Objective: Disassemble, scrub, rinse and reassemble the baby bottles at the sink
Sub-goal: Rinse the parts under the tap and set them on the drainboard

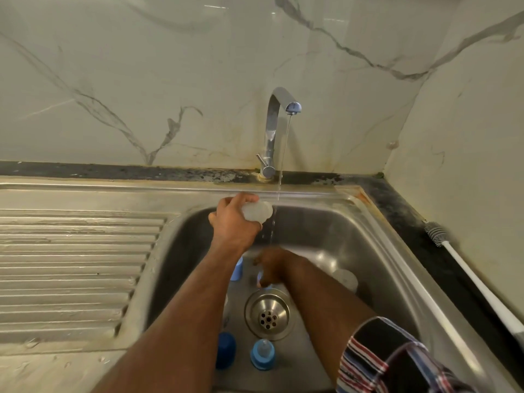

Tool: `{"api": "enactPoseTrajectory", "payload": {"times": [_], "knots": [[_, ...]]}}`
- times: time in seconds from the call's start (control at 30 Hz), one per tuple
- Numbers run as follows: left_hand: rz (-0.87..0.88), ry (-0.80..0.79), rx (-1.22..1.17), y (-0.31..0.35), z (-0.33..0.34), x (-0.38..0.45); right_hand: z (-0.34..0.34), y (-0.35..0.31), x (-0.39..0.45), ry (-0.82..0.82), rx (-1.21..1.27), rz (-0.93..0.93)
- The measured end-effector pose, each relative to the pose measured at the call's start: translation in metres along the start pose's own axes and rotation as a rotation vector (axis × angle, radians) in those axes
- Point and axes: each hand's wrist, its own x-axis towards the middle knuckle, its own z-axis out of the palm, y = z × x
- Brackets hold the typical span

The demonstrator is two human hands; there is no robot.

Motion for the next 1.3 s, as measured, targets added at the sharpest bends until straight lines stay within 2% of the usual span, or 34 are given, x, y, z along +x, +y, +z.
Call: {"api": "enactPoseTrajectory", "payload": {"times": [0.07,0.17,0.23,0.27,0.33,0.4,0.43,0.57,0.67,0.77,0.83,0.93,1.03,1.13,1.23,1.3], "knots": [[-0.005,-0.009,0.033,0.000,0.000,0.001,0.007,-0.002,0.005,-0.027,0.006,0.008],[-0.032,0.005,0.027,-0.002,0.000,0.002,0.016,0.001,0.003,0.026,0.015,0.017],[-0.041,0.037,0.006,-0.004,0.000,0.003,0.017,0.004,0.003,0.152,0.117,0.026],[-0.050,0.059,-0.015,-0.005,0.001,0.004,0.014,0.005,0.006,0.260,0.270,0.043],[-0.077,0.118,-0.067,-0.007,0.002,0.007,-0.006,0.005,0.003,0.451,0.817,0.099],[-0.119,0.187,-0.110,-0.008,0.001,0.010,-0.025,0.003,-0.003,0.532,1.327,0.074],[-0.145,0.214,-0.131,-0.009,0.002,0.011,-0.031,0.005,-0.005,0.561,1.448,0.043],[-0.271,0.282,-0.276,-0.013,0.002,0.017,-0.040,0.005,-0.024,0.572,1.527,-0.096],[-0.310,0.266,-0.413,-0.009,0.000,0.015,-0.046,0.008,-0.031,0.622,1.653,-0.137],[-0.309,0.240,-0.510,-0.009,0.001,0.014,-0.049,0.009,-0.034,0.607,1.579,-0.136],[-0.310,0.233,-0.540,-0.009,0.000,0.014,-0.052,0.008,-0.037,0.653,1.664,-0.154],[-0.335,0.206,-0.583,-0.007,-0.001,0.013,-0.052,0.008,-0.039,0.607,1.481,-0.132],[-0.330,0.196,-0.625,-0.009,0.001,0.015,-0.058,0.008,-0.040,0.607,1.730,-0.166],[-0.335,0.201,-0.644,-0.008,0.002,0.014,-0.059,0.006,-0.043,0.519,1.763,-0.135],[-0.340,0.191,-0.662,-0.007,0.004,0.013,-0.061,0.004,-0.042,0.526,2.028,-0.090],[-0.335,0.180,-0.668,-0.007,0.004,0.013,-0.064,0.002,-0.043,0.487,2.017,-0.046]]}}
